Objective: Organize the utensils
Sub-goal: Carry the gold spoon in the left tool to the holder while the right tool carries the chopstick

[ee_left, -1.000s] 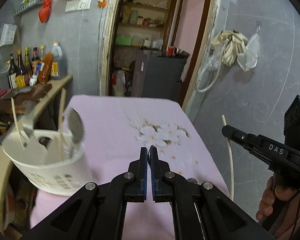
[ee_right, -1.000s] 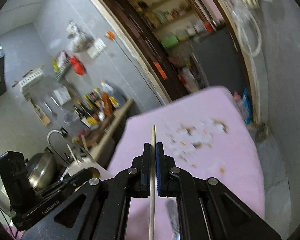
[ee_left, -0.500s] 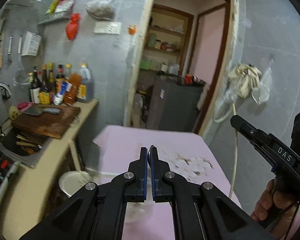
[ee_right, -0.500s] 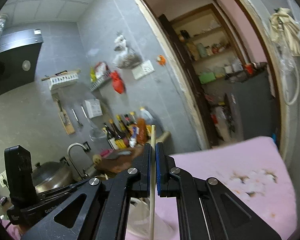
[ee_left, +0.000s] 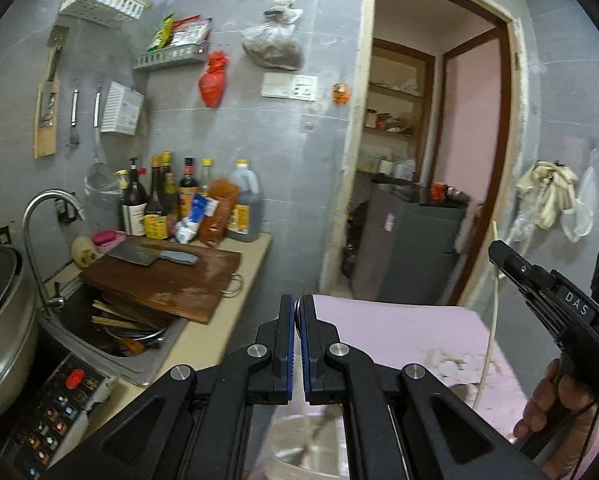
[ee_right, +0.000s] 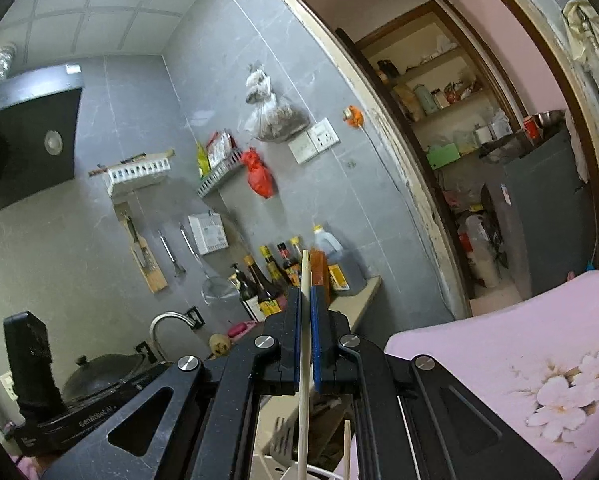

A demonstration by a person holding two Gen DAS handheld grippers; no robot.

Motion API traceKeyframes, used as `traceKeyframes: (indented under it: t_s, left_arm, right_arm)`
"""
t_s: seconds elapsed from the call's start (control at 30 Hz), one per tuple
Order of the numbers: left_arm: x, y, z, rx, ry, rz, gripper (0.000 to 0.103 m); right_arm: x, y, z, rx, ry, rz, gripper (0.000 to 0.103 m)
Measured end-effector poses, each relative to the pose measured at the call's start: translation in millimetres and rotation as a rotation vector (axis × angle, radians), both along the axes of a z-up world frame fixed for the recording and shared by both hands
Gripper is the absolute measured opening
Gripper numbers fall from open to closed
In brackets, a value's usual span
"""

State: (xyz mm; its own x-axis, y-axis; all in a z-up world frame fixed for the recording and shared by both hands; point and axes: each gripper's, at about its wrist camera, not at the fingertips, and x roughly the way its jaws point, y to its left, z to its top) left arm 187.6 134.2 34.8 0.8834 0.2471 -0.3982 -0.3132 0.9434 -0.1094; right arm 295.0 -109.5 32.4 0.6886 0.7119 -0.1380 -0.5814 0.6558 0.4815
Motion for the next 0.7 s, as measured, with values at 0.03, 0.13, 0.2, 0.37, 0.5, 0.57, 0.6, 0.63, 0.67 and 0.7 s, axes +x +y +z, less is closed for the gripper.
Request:
traceKeyframes:
  t_s: [0.03, 0.13, 0.2, 0.37, 0.5, 0.57, 0.6, 0.63, 0.67, 0.7]
  left_arm:
    - [2, 2, -2, 0.017, 0.005, 0.012, 0.003]
    - [7, 3, -10, 0.058, 0.012, 0.028, 0.003]
    - [10, 0, -16, 0.075, 0.017, 0.032, 0.003]
    - [17, -12, -33, 0.117, 0.031, 0.021, 0.003]
    - [22, -12, -47, 0.1, 0.061, 0.011, 0.003]
    - [23, -11, -53, 0.089, 0.07, 0.016, 0.004]
    - [23, -11, -54, 0.087, 0.074, 0.016, 0.004]
    - [23, -11, -56, 0.086, 0.076, 0.015, 0.004]
    - [23, -11, -58, 0.085, 0.079, 0.013, 0.004]
    - [23, -11, -60, 0.085, 0.084, 0.013, 0.004]
  right_arm:
    - [2, 5, -4, -0.015, 0.001, 0.002, 0.004]
    - [5, 16, -14, -0.063, 0.0, 0.021, 0.004]
    - [5, 21, -21, -0.091, 0.005, 0.032, 0.004]
    - [5, 22, -31, -0.127, -0.018, 0.031, 0.004]
    - [4, 21, -38, -0.153, -0.022, 0.018, 0.004]
    - [3, 21, -42, -0.166, -0.025, 0.008, 0.004]
    - [2, 21, -43, -0.168, -0.023, 0.008, 0.004]
    - [2, 21, -45, -0.173, -0.018, 0.007, 0.004]
    - [1, 21, -46, -0.176, -0.011, 0.005, 0.004]
    - [1, 20, -47, -0.177, -0.008, 0.004, 0.004]
